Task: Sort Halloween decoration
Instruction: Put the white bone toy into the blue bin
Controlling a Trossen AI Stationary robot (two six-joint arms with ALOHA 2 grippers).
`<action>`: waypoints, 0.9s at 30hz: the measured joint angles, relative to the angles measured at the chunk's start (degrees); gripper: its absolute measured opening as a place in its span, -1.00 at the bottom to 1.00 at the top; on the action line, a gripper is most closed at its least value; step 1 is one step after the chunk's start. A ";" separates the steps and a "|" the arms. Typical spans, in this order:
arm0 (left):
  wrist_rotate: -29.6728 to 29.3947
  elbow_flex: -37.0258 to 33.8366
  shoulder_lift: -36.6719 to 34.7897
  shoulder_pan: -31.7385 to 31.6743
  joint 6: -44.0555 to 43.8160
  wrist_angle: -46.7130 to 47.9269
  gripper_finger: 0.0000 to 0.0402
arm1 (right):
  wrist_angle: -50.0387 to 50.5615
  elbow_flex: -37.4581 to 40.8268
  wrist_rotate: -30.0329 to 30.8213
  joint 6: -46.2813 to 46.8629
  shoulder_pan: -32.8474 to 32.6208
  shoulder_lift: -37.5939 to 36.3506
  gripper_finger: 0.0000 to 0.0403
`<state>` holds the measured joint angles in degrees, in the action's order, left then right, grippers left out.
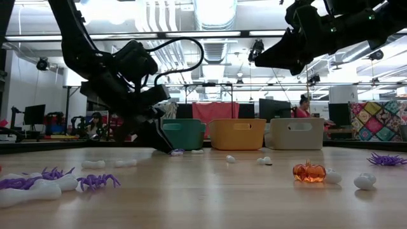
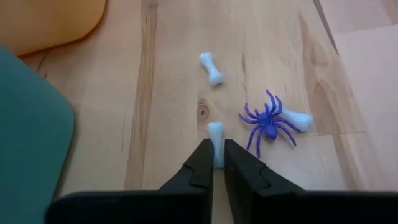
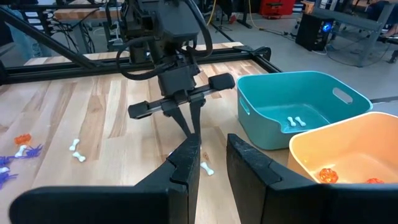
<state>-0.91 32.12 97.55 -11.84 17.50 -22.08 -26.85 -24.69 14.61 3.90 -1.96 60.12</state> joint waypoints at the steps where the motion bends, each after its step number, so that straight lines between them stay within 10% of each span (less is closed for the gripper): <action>1: -0.12 -0.04 -0.30 -0.02 -0.09 0.21 -0.99 | 0.00 0.00 0.00 0.04 0.00 0.00 -0.66; 27: -2.63 3.37 -25.33 -1.78 1.29 10.35 -1.00 | -0.02 -1.29 0.00 2.17 -0.04 -0.02 -0.66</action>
<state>-3.55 35.49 72.21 -13.62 18.78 -11.73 -26.87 -25.98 14.61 6.07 -2.00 60.10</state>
